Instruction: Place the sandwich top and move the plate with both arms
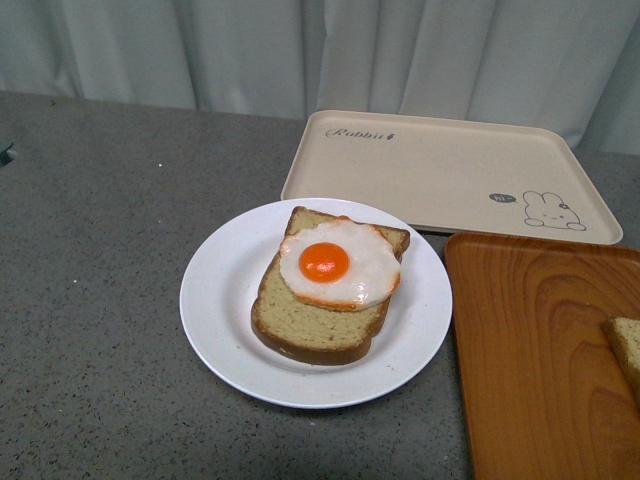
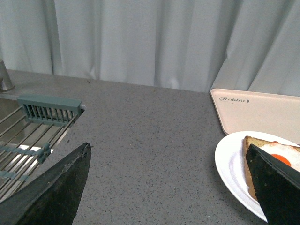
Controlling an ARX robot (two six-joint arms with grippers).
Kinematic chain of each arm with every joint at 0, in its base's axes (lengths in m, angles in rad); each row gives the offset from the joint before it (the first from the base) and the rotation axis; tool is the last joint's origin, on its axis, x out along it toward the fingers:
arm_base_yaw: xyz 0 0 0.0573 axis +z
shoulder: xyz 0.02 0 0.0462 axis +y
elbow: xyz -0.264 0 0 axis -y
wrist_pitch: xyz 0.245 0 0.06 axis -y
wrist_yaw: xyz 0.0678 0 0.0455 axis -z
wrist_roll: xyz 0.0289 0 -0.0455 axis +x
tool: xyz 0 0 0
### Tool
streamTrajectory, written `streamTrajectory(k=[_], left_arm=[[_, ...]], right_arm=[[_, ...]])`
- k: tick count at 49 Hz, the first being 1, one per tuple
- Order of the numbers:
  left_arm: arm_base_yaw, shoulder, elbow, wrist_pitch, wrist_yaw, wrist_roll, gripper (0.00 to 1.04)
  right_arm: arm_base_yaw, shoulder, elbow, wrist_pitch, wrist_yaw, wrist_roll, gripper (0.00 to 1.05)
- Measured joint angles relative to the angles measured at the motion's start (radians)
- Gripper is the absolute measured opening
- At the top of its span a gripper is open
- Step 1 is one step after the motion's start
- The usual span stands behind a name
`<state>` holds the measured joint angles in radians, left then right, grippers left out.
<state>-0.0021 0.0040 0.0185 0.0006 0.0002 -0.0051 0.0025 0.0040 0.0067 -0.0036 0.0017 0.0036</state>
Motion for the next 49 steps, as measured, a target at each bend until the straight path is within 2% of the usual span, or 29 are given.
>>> streamTrajectory(k=[49], left_arm=[[0.0,0.0,0.0,0.0,0.0,0.0,0.98]], right_arm=[[0.0,0.002,0.0,-0.002,-0.001,0.001,0.96]])
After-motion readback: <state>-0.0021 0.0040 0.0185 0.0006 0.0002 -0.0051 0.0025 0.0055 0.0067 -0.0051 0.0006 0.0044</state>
